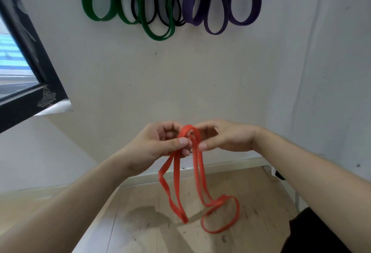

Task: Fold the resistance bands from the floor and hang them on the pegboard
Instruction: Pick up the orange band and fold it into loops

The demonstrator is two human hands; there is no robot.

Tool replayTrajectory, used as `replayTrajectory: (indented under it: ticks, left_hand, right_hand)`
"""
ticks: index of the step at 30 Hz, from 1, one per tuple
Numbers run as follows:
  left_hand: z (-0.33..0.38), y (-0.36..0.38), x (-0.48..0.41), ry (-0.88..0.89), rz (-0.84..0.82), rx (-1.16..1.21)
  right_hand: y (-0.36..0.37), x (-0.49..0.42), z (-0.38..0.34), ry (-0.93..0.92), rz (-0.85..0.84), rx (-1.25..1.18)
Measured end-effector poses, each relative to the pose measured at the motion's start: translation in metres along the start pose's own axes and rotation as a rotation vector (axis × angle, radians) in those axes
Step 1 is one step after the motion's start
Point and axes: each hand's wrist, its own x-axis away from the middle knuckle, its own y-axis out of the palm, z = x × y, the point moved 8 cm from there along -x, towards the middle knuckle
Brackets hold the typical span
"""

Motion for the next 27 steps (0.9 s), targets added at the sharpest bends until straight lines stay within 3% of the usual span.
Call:
replayTrajectory:
  ticks: [8,11,18,27]
  left_hand:
    - [0.0,-0.012,0.007,-0.038,0.027,-0.016]
    - [0.001,-0.009,0.009,-0.056,-0.021,-0.002]
    - [0.01,-0.001,0.009,-0.035,-0.044,0.034]
    - [0.002,0.0,0.009,-0.071,-0.069,0.068]
  right_hand:
    - [-0.01,-0.001,-0.032,-0.165,0.305,-0.053]
    - [-0.013,0.004,-0.044,-0.244,0.342,-0.055]
    - [-0.036,0.011,-0.048,-0.32,0.41,-0.365]
    - [-0.079,0.03,-0.04,-0.342,0.556,-0.432]
